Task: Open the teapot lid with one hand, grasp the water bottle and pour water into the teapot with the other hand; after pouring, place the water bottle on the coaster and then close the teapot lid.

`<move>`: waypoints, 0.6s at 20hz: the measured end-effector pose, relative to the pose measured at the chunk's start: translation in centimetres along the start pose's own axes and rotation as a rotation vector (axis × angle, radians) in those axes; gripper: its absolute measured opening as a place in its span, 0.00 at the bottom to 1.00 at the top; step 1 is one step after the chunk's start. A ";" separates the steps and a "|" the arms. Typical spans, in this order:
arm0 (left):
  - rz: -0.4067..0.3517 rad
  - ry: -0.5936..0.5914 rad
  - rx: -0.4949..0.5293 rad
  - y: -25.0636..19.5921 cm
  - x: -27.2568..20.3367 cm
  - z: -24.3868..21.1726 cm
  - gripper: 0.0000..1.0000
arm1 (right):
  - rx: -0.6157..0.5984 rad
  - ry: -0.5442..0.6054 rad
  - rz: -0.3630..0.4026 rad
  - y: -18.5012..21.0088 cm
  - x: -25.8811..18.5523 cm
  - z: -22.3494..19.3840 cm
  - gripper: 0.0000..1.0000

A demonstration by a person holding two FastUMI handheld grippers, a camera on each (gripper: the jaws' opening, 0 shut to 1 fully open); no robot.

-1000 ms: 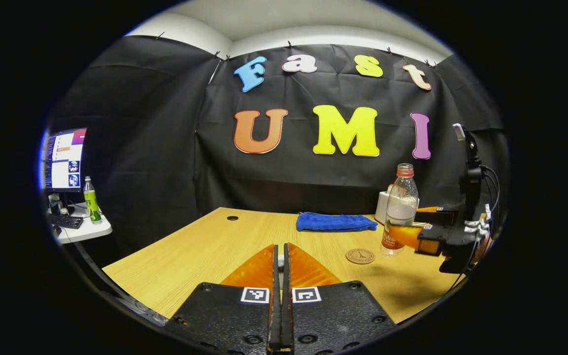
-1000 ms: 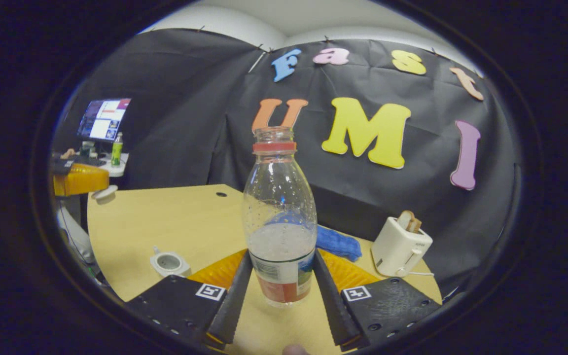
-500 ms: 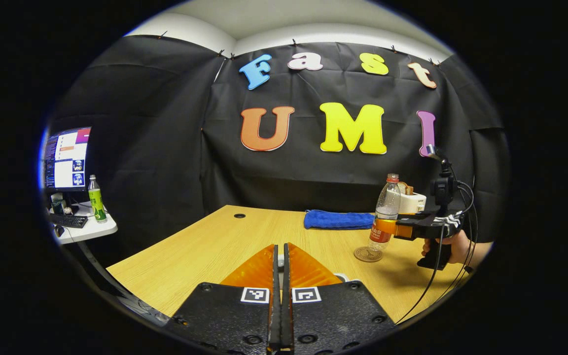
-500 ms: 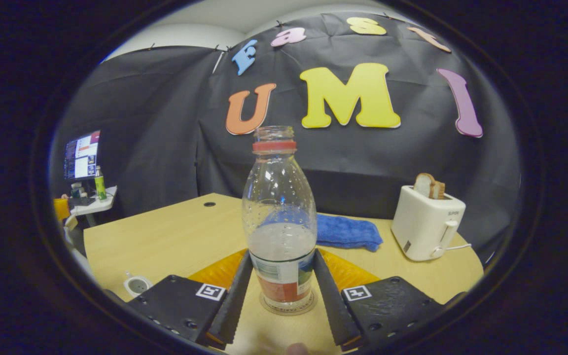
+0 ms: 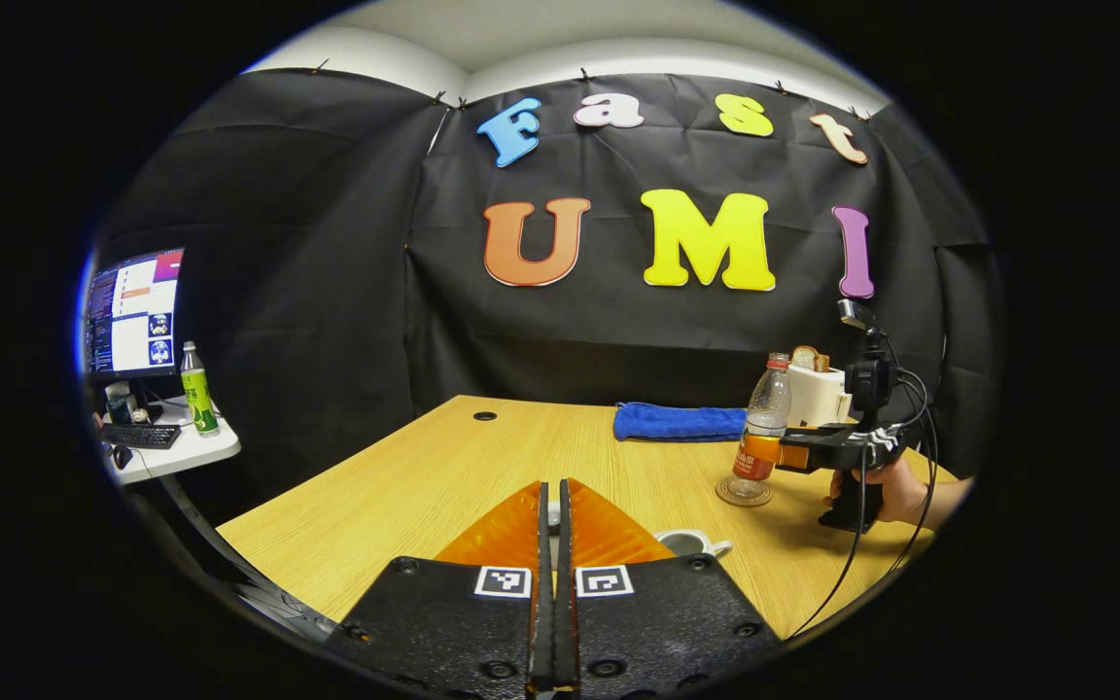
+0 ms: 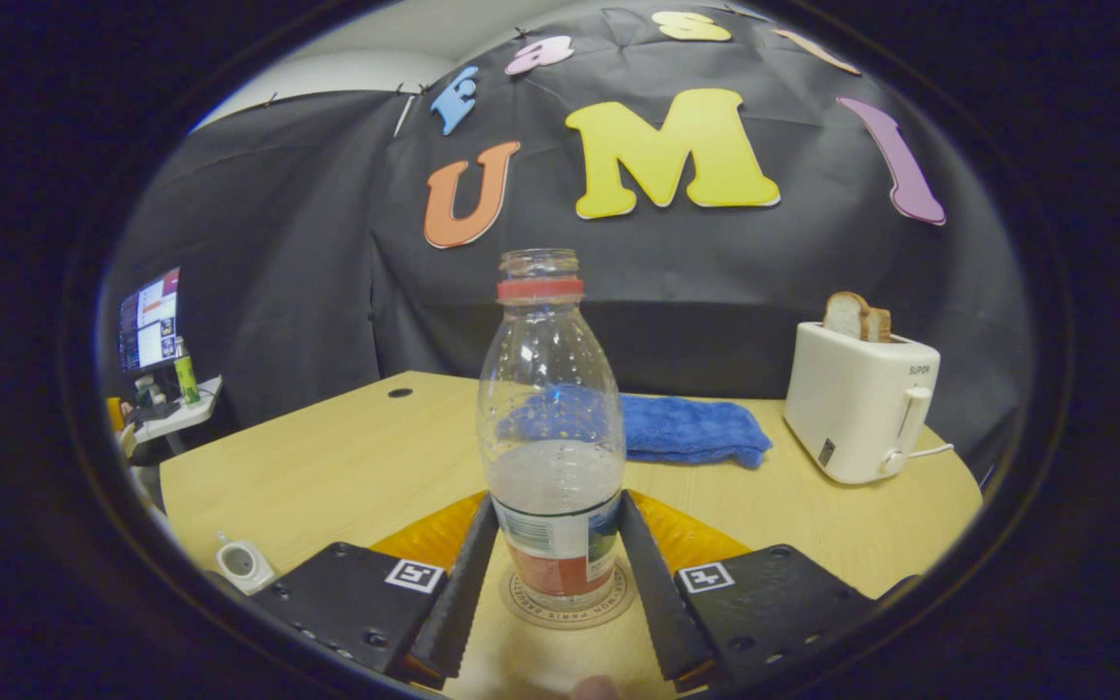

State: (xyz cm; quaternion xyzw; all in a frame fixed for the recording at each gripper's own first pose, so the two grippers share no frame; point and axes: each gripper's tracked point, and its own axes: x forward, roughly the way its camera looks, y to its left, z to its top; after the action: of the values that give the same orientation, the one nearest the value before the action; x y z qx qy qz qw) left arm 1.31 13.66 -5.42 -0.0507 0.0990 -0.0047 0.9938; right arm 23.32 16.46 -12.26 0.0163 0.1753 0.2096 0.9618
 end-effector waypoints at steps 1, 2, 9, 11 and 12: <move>0.000 -0.002 0.000 -0.1 0.0 0.0 0.03 | 0.002 0.002 -0.004 -0.1 0.0 0.0 0.75; -0.001 -0.001 0.001 -0.1 -0.1 0.0 0.03 | -0.002 0.007 -0.008 -0.2 -0.1 -0.2 0.75; -0.006 -0.004 0.005 -0.6 0.0 0.0 0.03 | -0.025 0.043 -0.029 -0.4 -0.7 -1.1 0.96; -0.016 -0.032 -0.014 -1.4 0.2 0.3 0.03 | -0.026 0.028 -0.029 -0.2 -2.4 -1.0 0.96; -0.038 -0.048 -0.023 -2.3 0.5 0.4 0.03 | -0.030 0.016 -0.031 -0.2 -3.6 -1.0 0.94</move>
State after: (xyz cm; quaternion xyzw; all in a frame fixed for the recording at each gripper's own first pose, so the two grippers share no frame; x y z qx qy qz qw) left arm 1.92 11.38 -4.88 -0.0638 0.0744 -0.0211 0.9950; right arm 20.02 14.76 -12.04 -0.0026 0.1802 0.1974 0.9636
